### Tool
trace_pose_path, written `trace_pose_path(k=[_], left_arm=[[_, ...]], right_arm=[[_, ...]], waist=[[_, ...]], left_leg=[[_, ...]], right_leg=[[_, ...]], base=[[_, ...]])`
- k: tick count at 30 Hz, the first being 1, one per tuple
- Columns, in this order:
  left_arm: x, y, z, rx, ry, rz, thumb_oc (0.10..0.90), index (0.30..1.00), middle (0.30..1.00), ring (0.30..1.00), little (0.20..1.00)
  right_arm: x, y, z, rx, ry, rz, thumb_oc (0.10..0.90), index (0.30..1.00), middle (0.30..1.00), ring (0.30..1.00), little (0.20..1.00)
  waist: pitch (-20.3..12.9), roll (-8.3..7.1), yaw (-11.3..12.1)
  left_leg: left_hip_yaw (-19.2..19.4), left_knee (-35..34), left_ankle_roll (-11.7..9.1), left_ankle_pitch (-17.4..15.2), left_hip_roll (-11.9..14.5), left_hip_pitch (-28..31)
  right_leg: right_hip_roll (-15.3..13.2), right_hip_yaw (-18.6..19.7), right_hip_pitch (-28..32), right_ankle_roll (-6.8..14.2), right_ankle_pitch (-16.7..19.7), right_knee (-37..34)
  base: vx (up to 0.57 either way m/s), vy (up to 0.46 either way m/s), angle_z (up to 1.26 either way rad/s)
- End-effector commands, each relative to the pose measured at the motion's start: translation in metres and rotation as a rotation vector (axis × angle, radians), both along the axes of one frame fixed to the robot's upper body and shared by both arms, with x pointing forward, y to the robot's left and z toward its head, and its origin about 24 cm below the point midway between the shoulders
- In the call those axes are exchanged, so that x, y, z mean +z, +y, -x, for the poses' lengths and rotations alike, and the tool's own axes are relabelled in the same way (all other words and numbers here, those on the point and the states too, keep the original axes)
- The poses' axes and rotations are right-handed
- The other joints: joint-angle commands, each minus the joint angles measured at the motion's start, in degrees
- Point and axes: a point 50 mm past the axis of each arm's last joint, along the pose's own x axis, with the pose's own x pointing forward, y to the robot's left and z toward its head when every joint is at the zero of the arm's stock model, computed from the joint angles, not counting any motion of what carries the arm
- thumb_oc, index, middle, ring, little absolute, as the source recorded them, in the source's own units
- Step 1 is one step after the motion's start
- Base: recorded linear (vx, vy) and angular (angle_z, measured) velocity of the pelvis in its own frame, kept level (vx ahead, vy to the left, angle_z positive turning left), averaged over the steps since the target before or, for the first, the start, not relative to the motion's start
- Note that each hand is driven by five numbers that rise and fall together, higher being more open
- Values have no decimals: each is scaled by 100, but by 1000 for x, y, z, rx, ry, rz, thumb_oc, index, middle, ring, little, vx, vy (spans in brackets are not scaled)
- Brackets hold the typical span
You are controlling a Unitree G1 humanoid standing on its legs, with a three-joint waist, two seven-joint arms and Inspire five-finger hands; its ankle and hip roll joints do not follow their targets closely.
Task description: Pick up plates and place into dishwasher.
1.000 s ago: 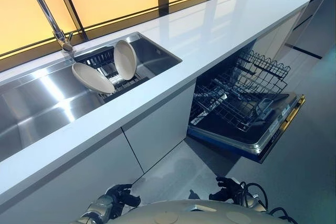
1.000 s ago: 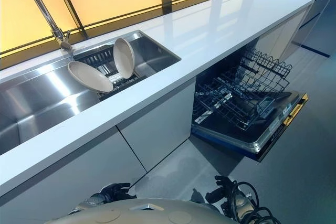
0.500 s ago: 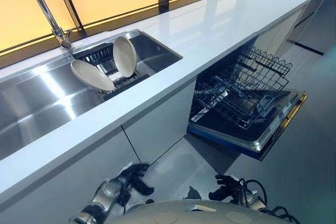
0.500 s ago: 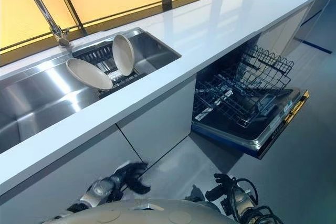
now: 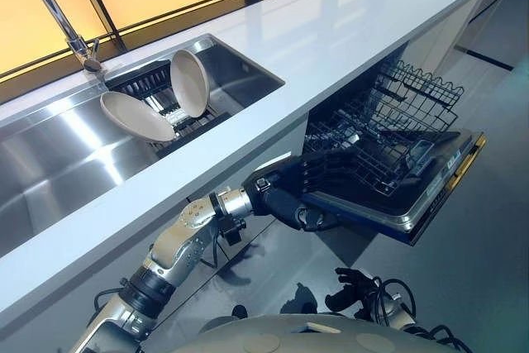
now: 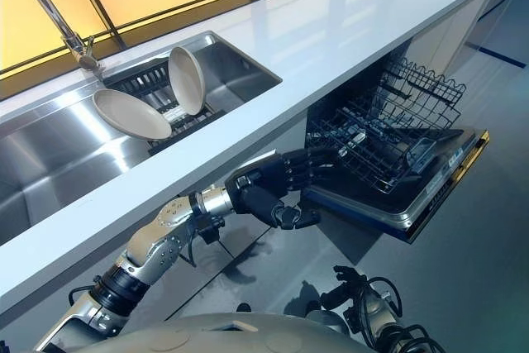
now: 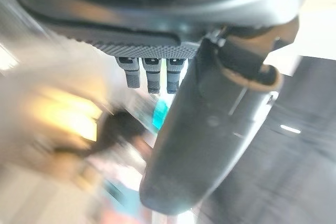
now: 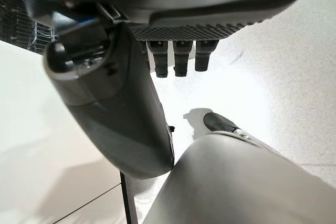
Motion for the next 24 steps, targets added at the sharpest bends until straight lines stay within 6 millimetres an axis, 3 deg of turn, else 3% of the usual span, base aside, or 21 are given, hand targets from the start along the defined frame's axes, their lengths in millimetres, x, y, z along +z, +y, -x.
trace_pose_path(k=[1,3,4,8,14,15,19,24], left_arm=[[78,18,-10,60,-244,364,800,900,900,900,900],[95,37,-15,218,-327,386,800,900,900,900,900],[111,64,-21,492,-450,332,800,900,900,900,900],[136,112,-28,978,-673,122,800,900,900,900,900],[170,176,-43,1586,-1037,-493,800,900,900,900,900],[184,201,-45,1736,-1169,-719,800,900,900,900,900],[202,237,-45,1831,-1310,-1123,800,900,900,900,900],[203,255,-44,1802,-1359,-1392,800,900,900,900,900]], right_arm=[[-1,12,-1,38,-14,-6,800,900,900,900,900],[-3,13,6,37,-10,-6,800,900,900,900,900],[-5,14,13,30,-5,-7,800,900,900,900,900],[-7,12,23,11,8,-7,800,900,900,900,900],[-5,0,19,9,27,3,800,900,900,900,900],[-4,-5,18,11,33,10,800,900,900,900,900],[-3,-13,20,12,39,16,800,900,900,900,900],[-3,-18,23,11,47,19,800,900,900,900,900]], waist=[[36,-80,63],[13,-88,75],[-28,-95,106],[-135,-89,181],[-288,-3,219],[-303,46,213],[-315,116,230],[-276,167,260]], left_leg=[[96,50,239,-687,-218,53],[62,45,243,-695,-229,62],[19,53,222,-690,-231,49],[-95,46,187,-664,-244,41],[-98,52,165,-644,-252,21],[-60,63,168,-648,-257,27],[8,91,175,-645,-276,11],[2,104,194,-653,-312,25]], right_leg=[[57,13,-34,183,-219,128],[50,-1,-6,179,-238,108],[44,-21,18,179,-257,89],[43,-89,66,180,-304,71],[42,-113,73,160,-338,75],[30,-116,78,172,-339,84],[-18,-133,43,216,-305,107],[-43,-164,43,245,-292,124]], base=[[0,0,0],[17,-5,1],[36,3,3],[49,15,4],[40,33,10],[29,41,3],[17,24,-2],[10,11,3]])
